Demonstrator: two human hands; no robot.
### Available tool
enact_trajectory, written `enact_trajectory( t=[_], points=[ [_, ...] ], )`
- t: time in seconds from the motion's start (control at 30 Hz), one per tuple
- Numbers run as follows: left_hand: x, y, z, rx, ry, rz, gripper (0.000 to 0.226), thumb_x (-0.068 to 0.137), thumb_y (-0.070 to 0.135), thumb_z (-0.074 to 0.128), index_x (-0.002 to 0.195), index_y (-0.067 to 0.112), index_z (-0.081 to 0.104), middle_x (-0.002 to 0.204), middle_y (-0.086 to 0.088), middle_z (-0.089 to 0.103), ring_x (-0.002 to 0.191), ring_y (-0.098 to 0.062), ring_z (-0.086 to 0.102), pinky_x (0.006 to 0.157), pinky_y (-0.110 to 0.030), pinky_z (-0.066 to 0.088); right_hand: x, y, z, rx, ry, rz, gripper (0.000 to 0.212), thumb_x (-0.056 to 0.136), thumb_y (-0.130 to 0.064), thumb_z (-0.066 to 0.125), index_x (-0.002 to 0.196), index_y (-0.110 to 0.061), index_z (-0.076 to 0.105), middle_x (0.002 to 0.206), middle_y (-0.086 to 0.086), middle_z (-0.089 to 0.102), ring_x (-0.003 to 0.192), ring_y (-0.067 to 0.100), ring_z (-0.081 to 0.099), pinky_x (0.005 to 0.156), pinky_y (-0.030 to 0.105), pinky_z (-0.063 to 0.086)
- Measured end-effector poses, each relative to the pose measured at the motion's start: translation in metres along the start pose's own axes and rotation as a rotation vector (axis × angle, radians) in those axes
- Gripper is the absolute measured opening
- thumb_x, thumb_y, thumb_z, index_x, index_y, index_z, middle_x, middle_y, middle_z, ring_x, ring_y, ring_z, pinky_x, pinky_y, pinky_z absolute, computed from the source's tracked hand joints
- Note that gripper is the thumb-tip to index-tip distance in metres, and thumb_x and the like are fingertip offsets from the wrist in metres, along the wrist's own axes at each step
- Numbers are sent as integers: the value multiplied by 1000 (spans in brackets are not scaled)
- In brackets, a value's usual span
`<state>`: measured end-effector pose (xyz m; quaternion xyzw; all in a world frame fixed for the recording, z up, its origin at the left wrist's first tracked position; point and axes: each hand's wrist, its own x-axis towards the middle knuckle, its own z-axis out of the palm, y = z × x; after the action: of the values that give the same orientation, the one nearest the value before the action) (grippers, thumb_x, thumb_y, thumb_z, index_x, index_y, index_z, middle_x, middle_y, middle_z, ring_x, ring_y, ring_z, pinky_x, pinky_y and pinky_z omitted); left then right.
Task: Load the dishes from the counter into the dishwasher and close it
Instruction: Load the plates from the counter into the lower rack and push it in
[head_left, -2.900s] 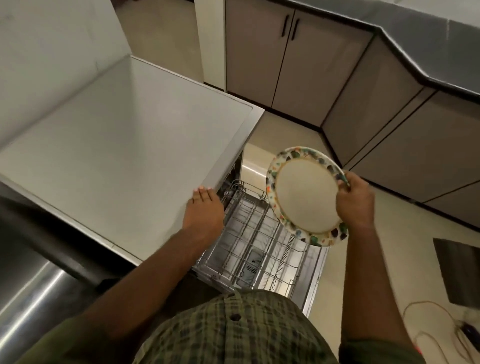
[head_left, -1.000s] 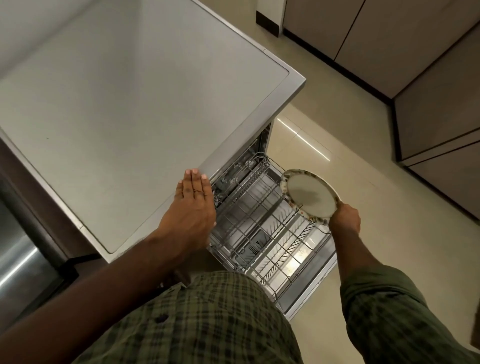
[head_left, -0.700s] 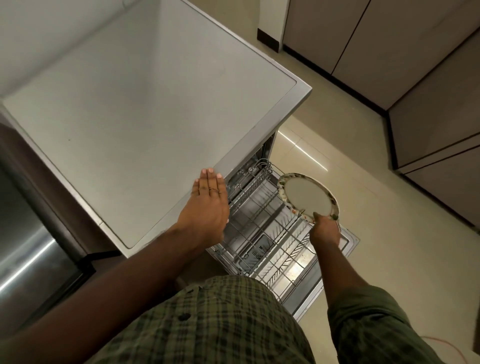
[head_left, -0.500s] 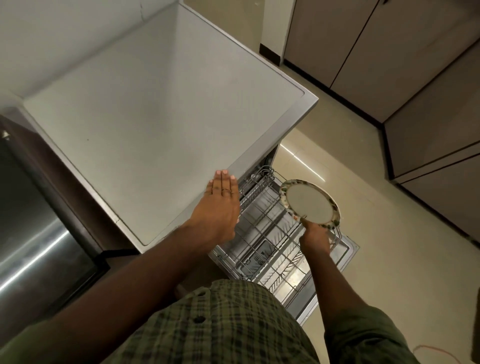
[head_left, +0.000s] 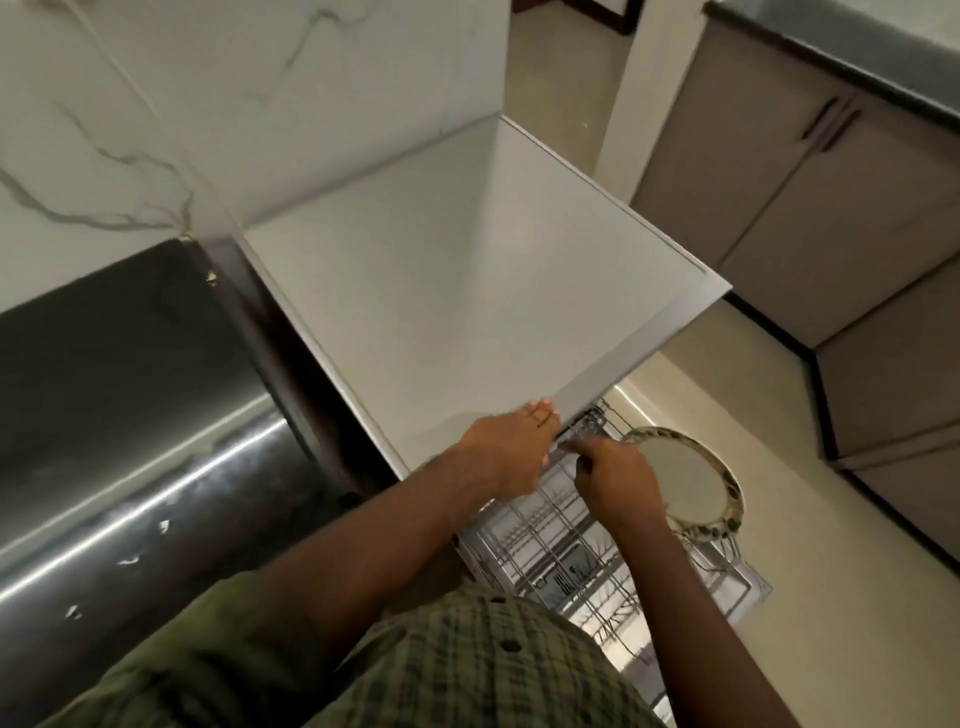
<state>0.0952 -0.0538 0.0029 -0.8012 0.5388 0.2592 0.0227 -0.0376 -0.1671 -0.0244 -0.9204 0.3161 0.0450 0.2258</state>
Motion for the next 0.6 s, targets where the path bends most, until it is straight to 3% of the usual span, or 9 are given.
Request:
enact_trajectory(
  t=[0.07,0.1,0.27,0.43,0.6],
  points=[
    [-20,-15,-5,-80,49,-37,46,105,31,48,150,24,45,153,-2,52,138,-25,53,106,-46,51,-1,-26,-9,-3,13,-49,26,92,-17,63,107,-32,78,103,-9,77,89,15,70,78,32,56],
    [-30,-23,-6,-122,80,-57,38,104,31,47,141,26,53,139,-1,62,126,-25,61,99,-45,53,-2,-37,-13,-8,20,-73,22,91,-18,64,100,-32,78,98,-10,77,87,16,70,77,32,56],
    [-105,-84,8,-345,340,-241,39,106,33,46,145,28,53,149,7,57,133,-18,55,112,-39,45,-1,-105,-7,85,-34,-347,27,90,-13,57,91,-30,78,94,-15,76,83,9,69,78,34,58],
    [-191,-149,45,-398,546,-577,38,102,30,53,139,24,58,150,3,56,140,-20,50,114,-39,43,-5,-197,22,76,-154,-611,36,87,-25,47,106,-32,76,108,-16,74,96,10,69,84,32,57],
    [-282,-183,89,-500,755,-1033,21,100,33,55,115,23,65,113,2,70,108,-23,64,87,-38,49,-20,-285,63,-118,-323,-867,37,97,-29,51,130,-35,67,128,-15,69,113,11,66,93,35,55]
  ],
)
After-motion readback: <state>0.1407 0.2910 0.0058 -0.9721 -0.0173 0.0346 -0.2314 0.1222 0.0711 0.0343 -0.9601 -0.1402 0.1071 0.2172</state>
